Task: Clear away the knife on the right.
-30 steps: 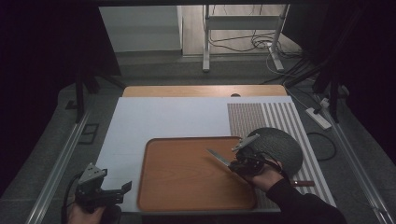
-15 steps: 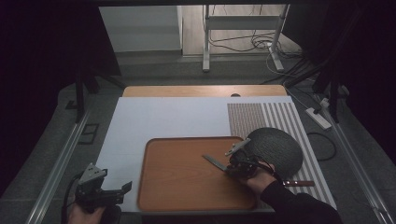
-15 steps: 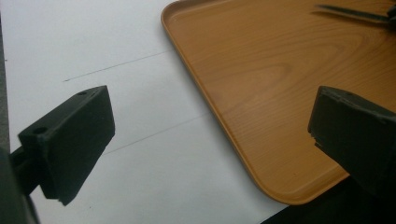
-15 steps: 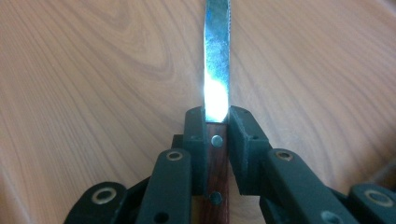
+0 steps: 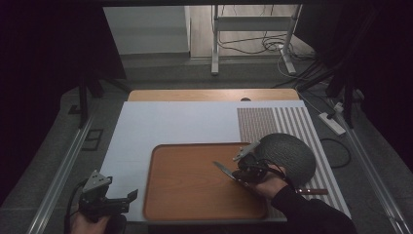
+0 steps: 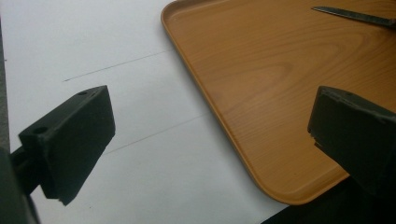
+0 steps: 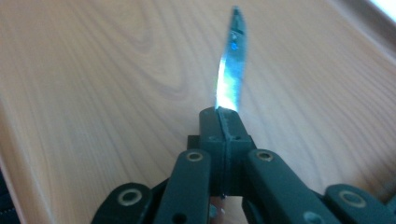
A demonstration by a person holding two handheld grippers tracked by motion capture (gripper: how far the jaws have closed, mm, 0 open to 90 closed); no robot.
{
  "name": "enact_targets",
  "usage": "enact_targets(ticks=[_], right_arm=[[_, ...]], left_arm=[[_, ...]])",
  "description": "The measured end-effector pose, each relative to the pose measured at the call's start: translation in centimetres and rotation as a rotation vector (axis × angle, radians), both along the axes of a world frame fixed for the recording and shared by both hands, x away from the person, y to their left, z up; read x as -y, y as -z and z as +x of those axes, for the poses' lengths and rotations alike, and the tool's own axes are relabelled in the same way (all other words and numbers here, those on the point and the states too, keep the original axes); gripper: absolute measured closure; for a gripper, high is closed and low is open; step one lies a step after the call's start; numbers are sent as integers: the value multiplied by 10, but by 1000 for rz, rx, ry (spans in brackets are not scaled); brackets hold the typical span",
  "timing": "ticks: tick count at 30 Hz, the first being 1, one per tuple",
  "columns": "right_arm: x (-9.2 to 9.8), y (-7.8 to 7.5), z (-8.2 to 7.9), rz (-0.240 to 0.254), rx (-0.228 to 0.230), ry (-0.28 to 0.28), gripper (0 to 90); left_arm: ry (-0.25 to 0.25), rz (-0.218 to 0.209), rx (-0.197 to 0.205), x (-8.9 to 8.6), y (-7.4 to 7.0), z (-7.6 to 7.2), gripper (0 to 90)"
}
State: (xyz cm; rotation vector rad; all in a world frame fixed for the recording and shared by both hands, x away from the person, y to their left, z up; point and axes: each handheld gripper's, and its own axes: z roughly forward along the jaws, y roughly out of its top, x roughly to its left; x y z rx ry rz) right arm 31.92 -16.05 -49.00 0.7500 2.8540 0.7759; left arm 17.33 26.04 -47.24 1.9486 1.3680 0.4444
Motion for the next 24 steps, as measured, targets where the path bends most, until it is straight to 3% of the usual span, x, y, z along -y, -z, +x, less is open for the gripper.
enact_targets(ticks=[4, 9, 24], right_arm=[[-10, 10, 2, -41, -14, -35, 895], [-12, 16, 5, -56, -27, -40, 895], [25, 15, 18, -49, -41, 87, 895]], left_arm=[[0, 1, -1, 0, 0, 0, 14], [-1, 2, -1, 0, 0, 0, 14], [1, 7, -3, 1, 0, 0, 17]])
